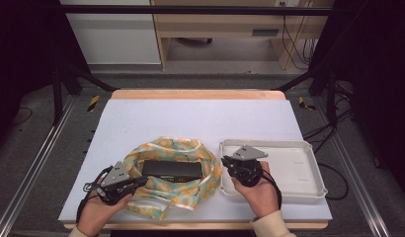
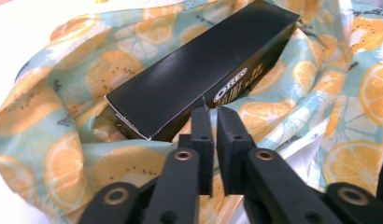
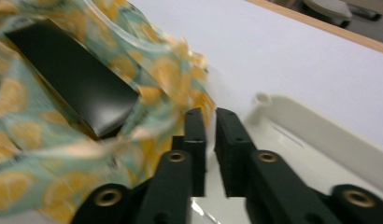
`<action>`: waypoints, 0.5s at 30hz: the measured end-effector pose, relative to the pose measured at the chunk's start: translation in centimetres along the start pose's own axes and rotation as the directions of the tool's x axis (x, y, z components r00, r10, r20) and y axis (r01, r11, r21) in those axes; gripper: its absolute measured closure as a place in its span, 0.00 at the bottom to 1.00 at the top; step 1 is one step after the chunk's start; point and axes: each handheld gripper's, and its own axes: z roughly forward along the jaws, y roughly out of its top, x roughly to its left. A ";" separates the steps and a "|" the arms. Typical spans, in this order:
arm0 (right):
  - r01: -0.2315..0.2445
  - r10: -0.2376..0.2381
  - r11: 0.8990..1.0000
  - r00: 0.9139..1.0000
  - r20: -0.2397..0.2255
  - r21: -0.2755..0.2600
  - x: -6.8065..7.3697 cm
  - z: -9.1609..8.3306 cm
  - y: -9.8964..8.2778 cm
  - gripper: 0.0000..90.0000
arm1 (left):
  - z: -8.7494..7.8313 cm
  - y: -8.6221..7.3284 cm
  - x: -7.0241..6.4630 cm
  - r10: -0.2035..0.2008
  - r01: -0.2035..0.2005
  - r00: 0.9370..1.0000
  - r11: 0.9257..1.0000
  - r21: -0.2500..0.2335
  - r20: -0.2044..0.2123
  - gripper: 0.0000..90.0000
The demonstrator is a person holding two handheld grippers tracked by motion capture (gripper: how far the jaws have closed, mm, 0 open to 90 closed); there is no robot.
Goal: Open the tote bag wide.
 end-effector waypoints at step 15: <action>-0.129 0.135 0.990 0.985 0.109 -0.062 -1.2 -2.7 -2.7 0.12 | -0.3 4.7 2.6 0.141 -0.141 0.990 0.988 0.056 -0.013 0.25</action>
